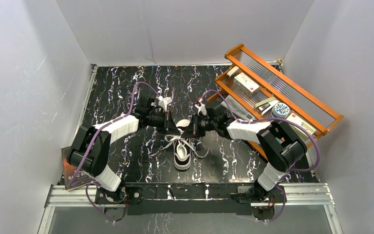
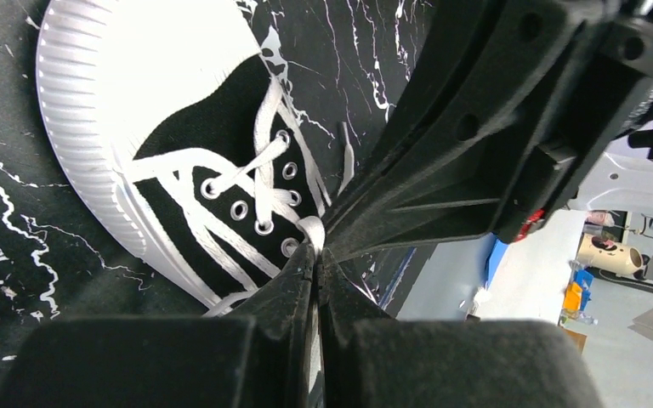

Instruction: Tie the shoes

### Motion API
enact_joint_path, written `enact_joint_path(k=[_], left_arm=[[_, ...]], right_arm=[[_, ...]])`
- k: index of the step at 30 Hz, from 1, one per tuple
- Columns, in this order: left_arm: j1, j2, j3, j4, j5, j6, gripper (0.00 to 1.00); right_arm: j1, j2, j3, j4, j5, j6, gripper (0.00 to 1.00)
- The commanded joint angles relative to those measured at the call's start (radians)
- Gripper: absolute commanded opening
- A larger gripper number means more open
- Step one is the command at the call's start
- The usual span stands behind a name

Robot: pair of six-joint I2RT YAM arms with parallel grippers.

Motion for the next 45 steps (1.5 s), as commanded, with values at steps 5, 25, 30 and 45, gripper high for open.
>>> enact_joint_path(k=[5, 25, 30, 45], left_arm=[[-0.009, -0.093, -0.018, 0.016, 0.018, -0.018, 0.0], [-0.045, -0.14, -0.057, 0.067, 0.006, -0.071, 0.13], [0.013, -0.183, -0.003, -0.03, -0.029, -0.032, 0.37], [0.074, 0.039, 0.052, -0.074, 0.024, -0.02, 0.14]], right_arm=[[0.029, 0.009, -0.016, 0.11, 0.108, 0.1, 0.0], [0.06, 0.006, -0.063, 0.106, 0.246, 0.148, 0.0], [0.06, 0.004, -0.062, 0.091, 0.236, 0.124, 0.0], [0.059, -0.003, -0.063, 0.102, 0.207, 0.104, 0.0]])
